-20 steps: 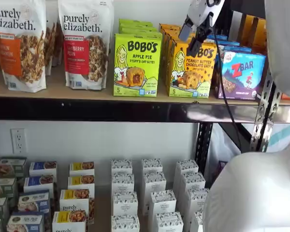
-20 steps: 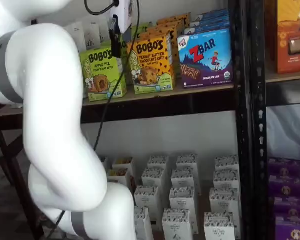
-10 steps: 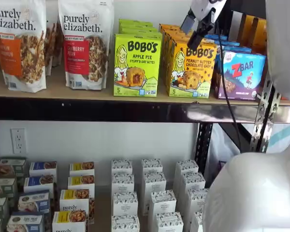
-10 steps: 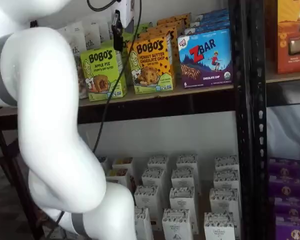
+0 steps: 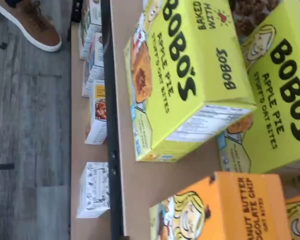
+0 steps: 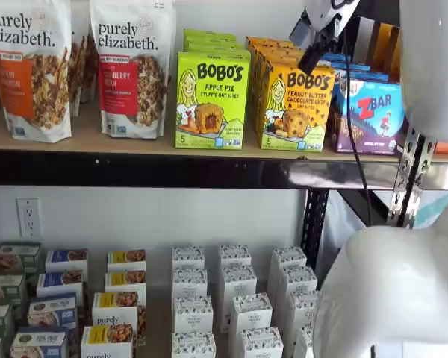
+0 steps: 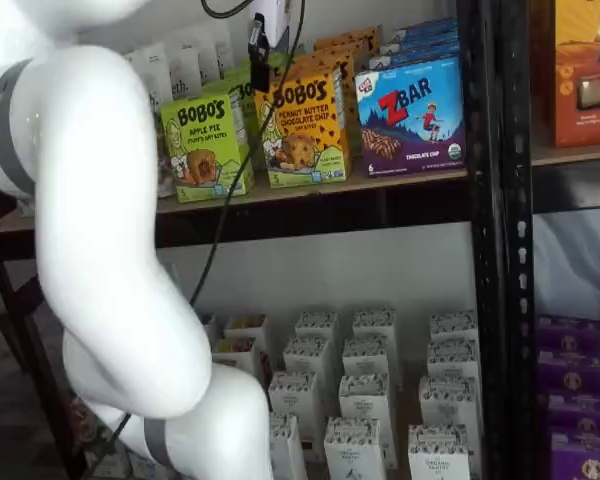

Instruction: Pick up the orange box on the top shelf, the fifth box from the left

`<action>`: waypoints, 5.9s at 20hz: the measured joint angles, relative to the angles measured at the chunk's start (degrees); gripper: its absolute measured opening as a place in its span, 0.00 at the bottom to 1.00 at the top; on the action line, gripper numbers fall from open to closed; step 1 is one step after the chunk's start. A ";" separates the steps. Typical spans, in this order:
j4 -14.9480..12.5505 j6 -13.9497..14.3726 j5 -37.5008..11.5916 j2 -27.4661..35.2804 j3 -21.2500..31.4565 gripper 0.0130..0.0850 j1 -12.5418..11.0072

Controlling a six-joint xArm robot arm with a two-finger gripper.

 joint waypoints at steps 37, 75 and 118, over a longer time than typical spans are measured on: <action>-12.74 -1.41 7.39 13.22 -12.67 1.00 1.87; -17.04 -2.09 6.02 12.98 -8.85 1.00 2.59; -16.08 -1.81 4.60 12.18 -7.51 0.72 2.84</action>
